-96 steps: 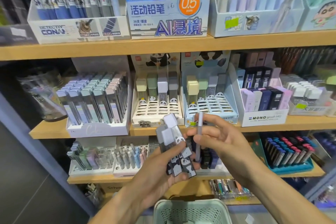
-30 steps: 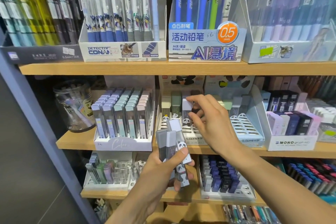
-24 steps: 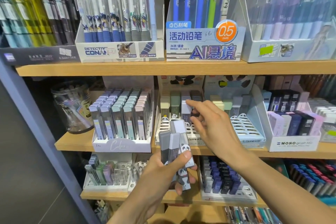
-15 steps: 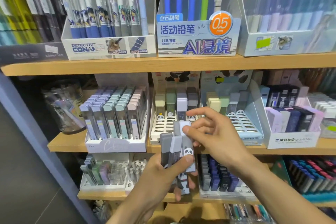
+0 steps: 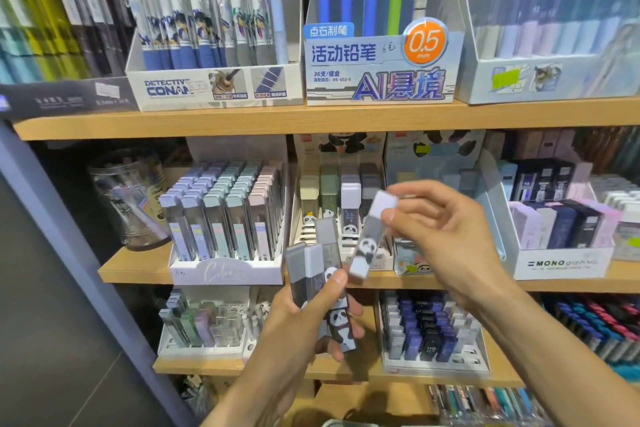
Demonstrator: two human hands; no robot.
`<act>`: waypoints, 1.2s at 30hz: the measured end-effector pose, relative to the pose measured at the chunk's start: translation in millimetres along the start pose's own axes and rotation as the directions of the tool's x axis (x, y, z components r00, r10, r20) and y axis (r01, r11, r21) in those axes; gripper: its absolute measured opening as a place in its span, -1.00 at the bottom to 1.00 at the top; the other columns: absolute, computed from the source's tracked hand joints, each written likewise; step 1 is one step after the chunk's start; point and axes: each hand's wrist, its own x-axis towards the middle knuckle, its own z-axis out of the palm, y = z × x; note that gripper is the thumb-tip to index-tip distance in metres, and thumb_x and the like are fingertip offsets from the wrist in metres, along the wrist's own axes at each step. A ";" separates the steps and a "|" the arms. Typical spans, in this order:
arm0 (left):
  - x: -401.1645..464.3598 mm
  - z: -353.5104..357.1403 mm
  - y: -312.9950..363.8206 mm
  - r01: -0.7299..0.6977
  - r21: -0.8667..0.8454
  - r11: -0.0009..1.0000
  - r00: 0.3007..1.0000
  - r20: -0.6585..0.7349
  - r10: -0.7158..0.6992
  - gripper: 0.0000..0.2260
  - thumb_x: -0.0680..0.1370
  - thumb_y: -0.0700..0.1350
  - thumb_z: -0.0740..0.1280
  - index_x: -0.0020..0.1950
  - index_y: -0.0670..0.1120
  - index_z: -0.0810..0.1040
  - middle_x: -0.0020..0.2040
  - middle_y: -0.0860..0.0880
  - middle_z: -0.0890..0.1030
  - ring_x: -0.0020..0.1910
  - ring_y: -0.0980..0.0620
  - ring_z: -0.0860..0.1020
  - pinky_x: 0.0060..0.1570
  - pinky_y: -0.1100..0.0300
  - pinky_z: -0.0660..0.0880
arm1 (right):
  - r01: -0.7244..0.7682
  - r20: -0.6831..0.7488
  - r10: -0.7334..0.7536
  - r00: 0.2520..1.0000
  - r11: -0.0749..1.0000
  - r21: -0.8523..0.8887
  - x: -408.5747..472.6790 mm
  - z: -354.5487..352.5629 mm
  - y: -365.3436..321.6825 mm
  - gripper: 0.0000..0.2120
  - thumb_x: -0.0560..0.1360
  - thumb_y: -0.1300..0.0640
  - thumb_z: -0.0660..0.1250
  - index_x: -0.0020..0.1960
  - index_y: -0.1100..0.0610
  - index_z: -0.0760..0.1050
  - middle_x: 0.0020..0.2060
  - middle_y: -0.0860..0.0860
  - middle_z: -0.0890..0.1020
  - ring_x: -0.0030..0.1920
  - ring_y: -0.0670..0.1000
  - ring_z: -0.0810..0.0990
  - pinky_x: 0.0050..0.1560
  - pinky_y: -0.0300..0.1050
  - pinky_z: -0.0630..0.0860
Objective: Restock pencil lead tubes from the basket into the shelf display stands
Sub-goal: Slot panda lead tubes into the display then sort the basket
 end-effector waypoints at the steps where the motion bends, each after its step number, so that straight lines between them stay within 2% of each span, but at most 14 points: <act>1: -0.1 -1.1 -0.2 0.001 0.000 1.000 1.000 -0.015 -0.001 -0.67 0.55 0.08 0.45 0.21 -0.09 0.65 -0.15 -0.22 0.70 -0.23 -0.16 0.67 -0.52 0.18 0.45 | 0.064 -0.045 -0.065 0.997 0.998 -0.019 2.4 -1.7 0.2 -0.76 0.48 0.32 0.51 0.08 0.09 0.64 -0.15 0.08 0.74 -0.10 0.11 0.73 -0.01 -0.06 0.65; 3: -0.1 -2.7 -0.9 0.004 0.000 1.000 1.000 -0.030 -0.004 -0.68 0.55 0.08 0.45 0.23 -0.06 0.65 -0.15 -0.22 0.70 -0.25 -0.15 0.67 -0.52 0.18 0.43 | 0.156 -0.096 -0.163 0.982 0.985 -0.075 4.6 -2.1 2.2 -0.78 0.49 0.31 0.51 0.08 0.09 0.62 -0.13 0.06 0.72 -0.09 0.06 0.72 0.00 -0.12 0.65; 6: 0.2 -3.6 -1.3 0.006 0.011 1.000 1.000 -0.030 -0.006 -0.68 0.55 0.08 0.45 0.22 -0.06 0.65 -0.15 -0.23 0.70 -0.26 -0.16 0.66 -0.53 0.18 0.42 | 0.218 -0.110 -0.234 0.966 0.966 -0.139 3.4 5.0 7.2 -0.79 0.50 0.30 0.50 0.08 0.11 0.60 -0.10 0.02 0.70 -0.08 -0.01 0.69 -0.02 -0.25 0.61; 8: 0.4 -4.1 -1.7 0.007 0.019 1.000 0.999 -0.036 -0.007 -0.68 0.56 0.08 0.44 0.21 -0.08 0.64 -0.15 -0.22 0.70 -0.27 -0.15 0.66 -0.55 0.19 0.40 | 0.246 -0.102 -0.266 0.959 0.954 -0.169 3.5 9.7 11.0 -0.80 0.51 0.28 0.49 0.08 0.11 0.59 -0.07 -0.01 0.69 -0.05 -0.03 0.67 -0.02 -0.28 0.60; 12: 0.5 -5.0 -1.6 0.005 0.035 0.999 0.999 -0.036 -0.004 -0.68 0.56 0.08 0.44 0.21 -0.08 0.63 -0.15 -0.22 0.70 -0.26 -0.15 0.66 -0.55 0.20 0.40 | 0.292 -0.027 -0.308 0.951 0.924 -0.247 7.0 13.9 14.1 -0.82 0.54 0.27 0.47 0.10 0.08 0.60 -0.05 -0.05 0.66 0.00 -0.06 0.66 -0.04 -0.28 0.61; 18: 1.5 -5.3 0.2 0.004 0.028 1.000 1.000 -0.029 -0.003 -0.67 0.54 0.06 0.45 0.22 -0.10 0.63 -0.17 -0.22 0.70 -0.27 -0.16 0.66 -0.57 0.21 0.39 | 0.415 0.096 -0.412 0.906 0.820 -0.394 20.0 16.9 8.6 -0.80 0.54 0.27 0.46 0.12 0.08 0.64 -0.09 -0.11 0.67 -0.01 -0.08 0.67 -0.03 -0.27 0.62; 22: 2.8 -4.5 -1.1 0.009 0.052 0.999 0.999 -0.033 -0.008 -0.68 0.57 0.06 0.44 0.23 -0.10 0.61 -0.16 -0.21 0.71 -0.27 -0.14 0.66 -0.56 0.21 0.40 | 0.467 0.178 -0.435 0.882 0.766 -0.441 29.5 19.8 1.8 -0.78 0.52 0.27 0.48 0.13 0.07 0.66 -0.08 -0.12 0.69 -0.03 -0.10 0.68 -0.01 -0.29 0.62; 25: 4.1 -4.2 -1.9 0.007 0.063 0.998 1.000 -0.028 -0.006 -0.68 0.58 0.07 0.43 0.23 -0.09 0.61 -0.15 -0.21 0.71 -0.26 -0.15 0.66 -0.56 0.20 0.40 | 0.462 0.196 -0.421 0.886 0.765 -0.449 36.8 17.2 -1.5 -0.78 0.51 0.27 0.50 0.10 0.04 0.68 -0.11 -0.17 0.69 -0.05 -0.14 0.68 -0.02 -0.32 0.61; 30: 7.8 -4.6 -4.2 0.005 0.072 0.997 1.000 -0.028 -0.003 -0.67 0.58 0.08 0.43 0.26 -0.06 0.59 -0.14 -0.21 0.71 -0.26 -0.13 0.66 -0.55 0.20 0.41 | 0.423 0.220 -0.361 0.906 0.790 -0.444 34.7 16.2 6.0 -0.80 0.50 0.24 0.51 0.08 0.01 0.67 -0.14 -0.15 0.68 -0.07 -0.10 0.67 -0.07 -0.19 0.65; 36: 9.6 -1.3 -5.4 0.008 0.075 0.997 1.000 -0.028 -0.006 -0.63 0.56 0.10 0.44 0.27 -0.08 0.59 -0.14 -0.19 0.72 -0.25 -0.12 0.67 -0.53 0.18 0.43 | 0.512 0.242 -0.460 0.855 0.670 -0.537 35.2 15.0 8.4 -0.76 0.50 0.26 0.51 0.14 0.08 0.68 -0.01 -0.06 0.61 -0.08 -0.12 0.64 -0.08 -0.25 0.63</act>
